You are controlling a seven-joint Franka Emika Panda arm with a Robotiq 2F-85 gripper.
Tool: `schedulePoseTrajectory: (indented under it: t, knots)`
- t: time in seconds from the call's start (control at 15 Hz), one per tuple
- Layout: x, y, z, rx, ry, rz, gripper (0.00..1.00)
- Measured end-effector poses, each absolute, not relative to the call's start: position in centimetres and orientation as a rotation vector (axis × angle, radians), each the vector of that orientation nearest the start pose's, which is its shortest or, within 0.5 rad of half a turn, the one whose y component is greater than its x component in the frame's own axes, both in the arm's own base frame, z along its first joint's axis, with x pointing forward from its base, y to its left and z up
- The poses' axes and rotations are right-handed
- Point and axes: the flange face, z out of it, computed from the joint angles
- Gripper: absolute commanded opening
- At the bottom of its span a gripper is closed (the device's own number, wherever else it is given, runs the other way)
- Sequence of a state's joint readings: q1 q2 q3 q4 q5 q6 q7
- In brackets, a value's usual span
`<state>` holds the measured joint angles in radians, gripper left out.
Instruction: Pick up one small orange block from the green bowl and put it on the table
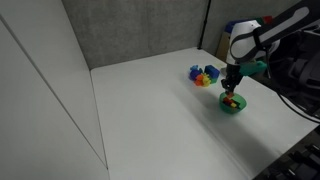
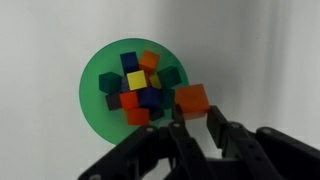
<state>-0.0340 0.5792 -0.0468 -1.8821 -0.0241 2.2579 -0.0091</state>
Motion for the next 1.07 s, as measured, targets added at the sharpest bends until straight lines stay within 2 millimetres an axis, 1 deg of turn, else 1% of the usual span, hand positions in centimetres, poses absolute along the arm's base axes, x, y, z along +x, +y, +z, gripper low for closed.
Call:
schedulePoseTrajectory:
  t: [0.07, 0.2, 0.33, 0.47, 0.6, 0.73, 0.87, 1.07]
  knots:
    - [61.0, -3.4, 19.0, -3.153, 0.046, 0.337, 0.10]
    - [60.7, -0.6, 19.4, -3.144, -0.016, 0.367, 0.10]
    - [60.0, 1.9, 18.7, -3.135, -0.070, 0.404, 0.10]
    - [58.8, 3.5, 17.5, -3.126, -0.110, 0.451, 0.09]
    - [57.4, 4.7, 16.0, -3.119, -0.137, 0.500, 0.09]
    - [56.0, 5.3, 14.3, -3.115, -0.153, 0.537, 0.09]
    - [54.8, 5.5, 12.5, -3.113, -0.160, 0.568, 0.09]
    - [53.1, 5.3, 10.0, -3.113, -0.162, 0.614, 0.09]
